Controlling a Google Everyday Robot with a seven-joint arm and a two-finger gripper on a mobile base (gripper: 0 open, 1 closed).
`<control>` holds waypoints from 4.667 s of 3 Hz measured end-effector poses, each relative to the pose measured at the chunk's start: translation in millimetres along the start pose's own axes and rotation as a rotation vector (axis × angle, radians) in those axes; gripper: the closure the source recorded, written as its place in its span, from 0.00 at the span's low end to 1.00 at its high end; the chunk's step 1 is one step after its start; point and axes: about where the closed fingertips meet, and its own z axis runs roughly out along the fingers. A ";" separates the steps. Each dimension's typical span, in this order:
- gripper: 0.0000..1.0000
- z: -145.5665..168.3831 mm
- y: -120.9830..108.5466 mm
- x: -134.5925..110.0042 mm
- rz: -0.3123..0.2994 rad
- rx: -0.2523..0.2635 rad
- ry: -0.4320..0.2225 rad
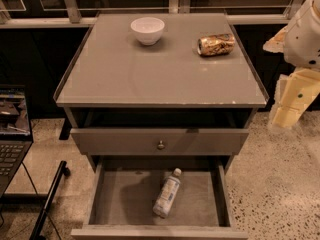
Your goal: Pick blue plastic bottle from middle drawer and place on counter
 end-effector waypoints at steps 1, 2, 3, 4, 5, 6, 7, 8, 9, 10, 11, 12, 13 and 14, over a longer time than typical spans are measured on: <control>0.00 0.0 0.0 0.0 0.000 0.000 0.000; 0.00 -1.7 -0.8 -1.3 0.017 0.017 -0.010; 0.00 7.8 13.7 2.8 0.169 0.034 -0.075; 0.00 28.9 13.6 8.4 0.389 0.078 -0.171; 0.00 65.9 13.1 7.4 0.589 0.033 -0.285; 0.00 64.4 10.7 3.7 0.597 0.040 -0.302; 0.00 62.4 10.5 5.4 0.621 0.058 -0.329; 0.00 94.8 20.0 -3.3 0.776 0.008 -0.426; 0.00 148.4 36.4 -29.2 0.973 -0.127 -0.525; 0.00 185.5 49.2 -50.2 1.083 -0.231 -0.524; 0.00 223.7 64.1 -57.3 1.143 -0.315 -0.444; 0.00 225.1 64.7 -60.4 1.154 -0.324 -0.440; 0.00 222.5 66.9 -61.3 1.134 -0.291 -0.493; 0.00 249.6 86.7 -58.6 1.177 -0.286 -0.596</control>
Offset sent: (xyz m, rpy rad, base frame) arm 0.0013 -0.0001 -0.0011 0.0226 -0.0145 -0.0363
